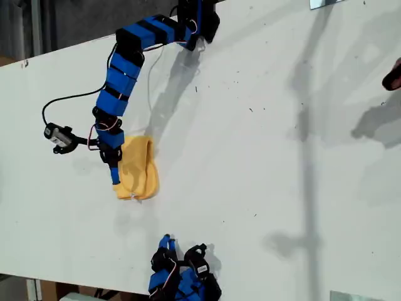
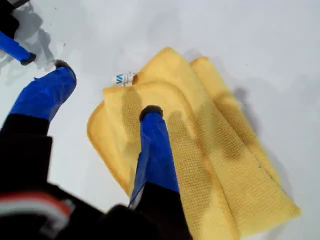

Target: Grasp corners of a square towel and fold twice.

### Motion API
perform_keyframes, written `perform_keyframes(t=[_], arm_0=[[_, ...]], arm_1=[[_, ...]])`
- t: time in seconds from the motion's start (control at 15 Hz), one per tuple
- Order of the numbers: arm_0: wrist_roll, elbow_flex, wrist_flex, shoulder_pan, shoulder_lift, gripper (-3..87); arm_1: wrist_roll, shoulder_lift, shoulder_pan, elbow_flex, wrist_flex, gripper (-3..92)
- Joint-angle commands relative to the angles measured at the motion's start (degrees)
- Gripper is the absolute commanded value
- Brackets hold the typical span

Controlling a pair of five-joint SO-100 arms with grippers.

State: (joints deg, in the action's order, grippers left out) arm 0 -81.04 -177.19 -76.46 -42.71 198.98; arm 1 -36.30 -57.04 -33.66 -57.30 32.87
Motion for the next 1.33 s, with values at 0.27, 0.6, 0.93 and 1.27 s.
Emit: perform_keyframes(t=[0.27,0.6,0.93,1.27], arm_0=[[0.62,-0.35,-0.09,-0.70,0.26,8.8],[1.05,-0.26,-0.09,-0.88,0.26,8.8],[1.23,-0.26,0.00,-0.79,0.26,8.8],[0.62,-0.26,0.00,-1.85,0.26,8.8]], arm_1=[[-5.27,-63.37,3.78,-57.83,8.70,31.9],[-14.68,-131.92,3.60,-98.70,25.14,31.8],[-24.08,-131.22,-5.62,-101.69,42.19,29.9],[-39.20,-131.57,-3.60,-104.59,51.24,15.7]])
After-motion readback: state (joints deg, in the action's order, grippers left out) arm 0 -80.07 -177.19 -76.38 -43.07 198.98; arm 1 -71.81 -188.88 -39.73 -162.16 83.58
